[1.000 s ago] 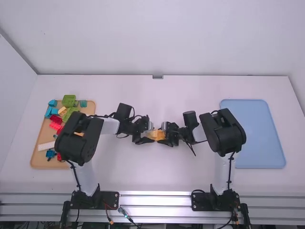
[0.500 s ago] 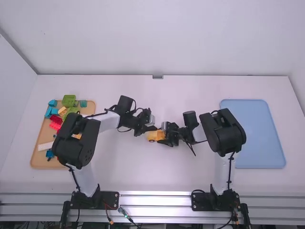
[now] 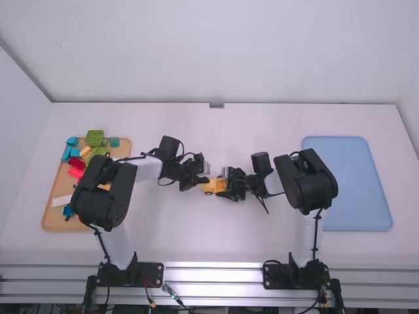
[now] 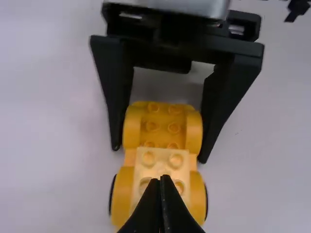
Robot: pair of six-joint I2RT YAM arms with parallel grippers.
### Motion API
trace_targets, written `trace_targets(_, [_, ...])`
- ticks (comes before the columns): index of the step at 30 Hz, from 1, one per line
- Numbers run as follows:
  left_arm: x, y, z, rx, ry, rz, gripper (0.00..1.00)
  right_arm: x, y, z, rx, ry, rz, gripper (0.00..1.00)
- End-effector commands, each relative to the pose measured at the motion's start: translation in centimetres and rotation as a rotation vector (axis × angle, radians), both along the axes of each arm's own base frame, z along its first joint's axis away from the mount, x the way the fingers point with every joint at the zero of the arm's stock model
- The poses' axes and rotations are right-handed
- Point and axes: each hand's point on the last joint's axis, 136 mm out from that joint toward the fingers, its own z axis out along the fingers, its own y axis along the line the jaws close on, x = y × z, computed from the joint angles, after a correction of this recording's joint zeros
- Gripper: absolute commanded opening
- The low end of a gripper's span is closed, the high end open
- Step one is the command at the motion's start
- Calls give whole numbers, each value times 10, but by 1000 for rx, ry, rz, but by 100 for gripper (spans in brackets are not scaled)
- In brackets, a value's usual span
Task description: Assemble lego blocks to make yellow taxi
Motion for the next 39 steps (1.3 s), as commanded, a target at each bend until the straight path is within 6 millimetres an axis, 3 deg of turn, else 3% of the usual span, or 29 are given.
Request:
trace_targets(1, [-5, -5, -3, -10, 15, -12, 2, 1, 1, -3, 1, 15, 1, 66])
trace_targets(9, [-6, -15, 14, -112, 3, -54, 2, 0, 1, -3, 0, 18, 0, 66])
trace_targets(19, [-4, -15, 13, -97, 4, -49, 2, 0, 1, -3, 0, 21, -2, 66])
trace_targets(27, [-13, -14, -16, 5, 16, -30, 2, 1, 1, -3, 2, 35, -9, 66])
trace_targets(39, [-20, 18, -57, 180, 64, 111, 2, 1, 1, -3, 2, 34, -10, 66])
